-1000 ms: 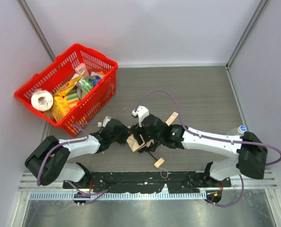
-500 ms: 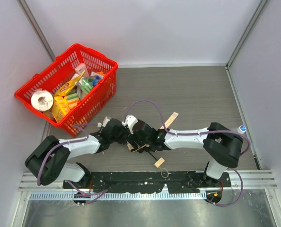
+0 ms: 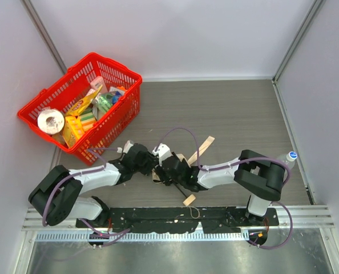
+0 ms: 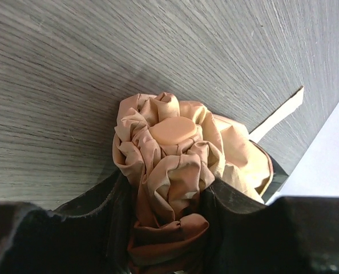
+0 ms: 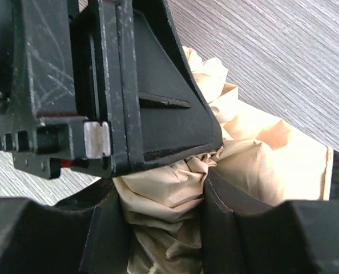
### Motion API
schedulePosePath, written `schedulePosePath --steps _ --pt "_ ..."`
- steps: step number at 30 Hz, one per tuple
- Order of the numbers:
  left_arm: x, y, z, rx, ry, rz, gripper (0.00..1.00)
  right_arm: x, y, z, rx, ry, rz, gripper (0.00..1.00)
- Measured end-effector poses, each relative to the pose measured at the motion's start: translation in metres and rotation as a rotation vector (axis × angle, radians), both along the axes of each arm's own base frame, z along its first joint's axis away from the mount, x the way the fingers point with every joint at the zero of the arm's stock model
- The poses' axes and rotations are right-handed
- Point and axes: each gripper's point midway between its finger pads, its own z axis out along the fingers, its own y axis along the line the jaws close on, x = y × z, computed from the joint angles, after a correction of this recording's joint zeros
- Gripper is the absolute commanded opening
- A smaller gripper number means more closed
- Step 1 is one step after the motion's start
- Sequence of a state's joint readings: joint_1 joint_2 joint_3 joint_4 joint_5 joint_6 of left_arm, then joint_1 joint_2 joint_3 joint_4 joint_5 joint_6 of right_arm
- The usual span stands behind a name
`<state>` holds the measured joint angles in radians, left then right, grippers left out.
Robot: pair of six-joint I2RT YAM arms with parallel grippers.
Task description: Put away the umbrella
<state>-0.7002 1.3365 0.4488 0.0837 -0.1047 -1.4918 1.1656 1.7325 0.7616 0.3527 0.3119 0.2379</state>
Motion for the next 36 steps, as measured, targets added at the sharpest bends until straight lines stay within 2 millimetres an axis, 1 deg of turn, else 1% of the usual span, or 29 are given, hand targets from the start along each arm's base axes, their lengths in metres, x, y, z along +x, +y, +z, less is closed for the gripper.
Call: schedulePosePath --steps 1,2,3,4,5,8,13,18,22,23,24,26,27,29,30,31,32,33,34,35,36 --pt "0.0 0.0 0.0 0.003 -0.002 -0.002 0.15 -0.001 0.001 0.0 0.014 -0.002 -0.001 0.01" --pt "0.0 0.001 0.001 0.006 -0.004 -0.004 0.29 -0.002 0.001 0.0 0.034 -0.003 -0.002 0.01" --pt "-0.001 0.002 0.001 0.009 -0.005 -0.004 0.51 -0.002 0.002 0.0 0.057 -0.004 -0.002 0.01" --pt "-0.001 0.002 0.001 0.01 -0.007 -0.005 0.64 -0.002 0.002 0.0 0.081 -0.004 -0.002 0.01" --pt "-0.002 0.003 0.001 0.013 -0.009 -0.007 0.71 -0.003 0.003 0.0 0.108 0.001 0.008 0.01" --pt "-0.001 0.005 0.01 0.003 -0.049 -0.011 0.85 -0.002 0.003 0.002 0.221 0.049 0.038 0.01" --pt "-0.005 0.014 0.014 0.02 -0.087 -0.017 0.87 -0.001 -0.001 0.008 0.464 0.222 0.12 0.01" --pt "-0.007 0.014 0.013 0.028 -0.094 -0.031 0.86 -0.012 0.0 0.012 0.606 0.404 0.208 0.01" --pt "-0.005 0.005 0.009 0.032 -0.089 -0.049 0.79 -0.012 -0.004 0.017 0.706 0.515 0.214 0.01" --pt "-0.004 0.003 0.009 0.03 -0.091 -0.05 0.72 -0.011 -0.005 0.017 0.729 0.546 0.207 0.01" --pt "-0.003 0.0 0.007 0.031 -0.091 -0.053 0.6 -0.01 -0.007 0.016 0.746 0.571 0.2 0.01" --pt "-0.001 -0.003 0.003 0.031 -0.093 -0.05 0.4 -0.01 -0.008 0.015 0.773 0.616 0.189 0.01" --pt "-0.001 -0.003 0.0 0.03 -0.093 -0.046 0.29 -0.01 -0.008 0.015 0.781 0.63 0.186 0.01" --pt "0.001 -0.005 0.0 0.011 -0.101 -0.04 0.11 -0.01 -0.009 0.015 0.784 0.639 0.177 0.02" --pt "0.001 -0.006 0.001 0.002 -0.105 -0.036 0.05 -0.01 -0.01 0.014 0.782 0.639 0.173 0.09" --pt "0.001 -0.006 0.002 -0.009 -0.112 -0.033 0.01 -0.009 -0.011 0.013 0.779 0.635 0.168 0.13" --pt "0.001 -0.006 0.003 -0.015 -0.114 -0.03 0.0 -0.01 -0.012 0.013 0.769 0.632 0.165 0.22" --pt "-0.001 -0.007 0.004 -0.024 -0.115 -0.029 0.0 -0.01 -0.013 0.013 0.752 0.629 0.16 0.27" --pt "-0.002 -0.007 0.004 -0.027 -0.113 -0.032 0.0 -0.012 -0.014 0.012 0.727 0.629 0.155 0.37" --pt "-0.005 -0.007 0.003 -0.024 -0.109 -0.036 0.0 -0.014 -0.015 0.013 0.701 0.623 0.154 0.44" --pt "-0.007 -0.007 0.002 -0.024 -0.104 -0.041 0.0 -0.016 -0.015 0.013 0.668 0.619 0.15 0.59"
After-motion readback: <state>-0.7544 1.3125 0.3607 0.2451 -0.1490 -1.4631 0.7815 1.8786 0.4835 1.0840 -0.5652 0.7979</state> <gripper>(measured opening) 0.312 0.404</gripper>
